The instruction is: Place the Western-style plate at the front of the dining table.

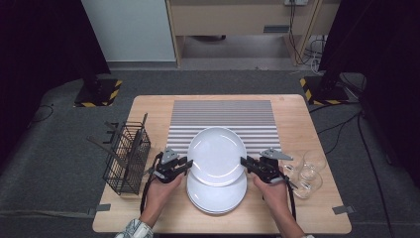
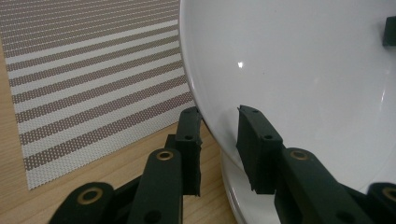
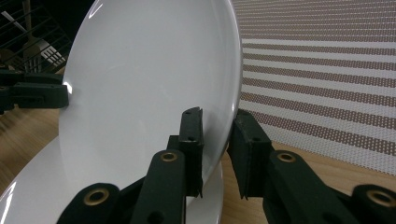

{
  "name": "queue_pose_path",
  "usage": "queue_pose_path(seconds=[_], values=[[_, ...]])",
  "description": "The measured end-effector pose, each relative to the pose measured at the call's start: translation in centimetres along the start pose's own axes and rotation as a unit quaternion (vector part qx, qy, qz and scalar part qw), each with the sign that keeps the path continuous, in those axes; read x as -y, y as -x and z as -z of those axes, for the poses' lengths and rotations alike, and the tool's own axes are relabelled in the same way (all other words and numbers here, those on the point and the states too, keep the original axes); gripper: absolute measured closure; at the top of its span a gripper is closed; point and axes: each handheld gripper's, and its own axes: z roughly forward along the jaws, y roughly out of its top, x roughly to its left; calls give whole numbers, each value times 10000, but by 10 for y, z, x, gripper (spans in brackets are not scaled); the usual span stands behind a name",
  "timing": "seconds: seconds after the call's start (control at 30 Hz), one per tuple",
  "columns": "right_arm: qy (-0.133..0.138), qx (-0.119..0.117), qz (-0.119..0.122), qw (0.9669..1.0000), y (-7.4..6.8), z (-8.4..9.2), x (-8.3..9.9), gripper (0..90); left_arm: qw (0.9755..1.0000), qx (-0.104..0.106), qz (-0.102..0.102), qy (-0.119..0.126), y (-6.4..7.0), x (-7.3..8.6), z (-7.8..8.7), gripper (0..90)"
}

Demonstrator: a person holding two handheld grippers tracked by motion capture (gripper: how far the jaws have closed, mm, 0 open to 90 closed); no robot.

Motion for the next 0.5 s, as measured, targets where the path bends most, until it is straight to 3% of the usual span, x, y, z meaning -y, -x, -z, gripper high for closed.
queue_pose_path(seconds=[0.5], values=[[-33,104,110,9999,-1,2,-4,753,9999,-6,-89,107,3,-3,5,718]])
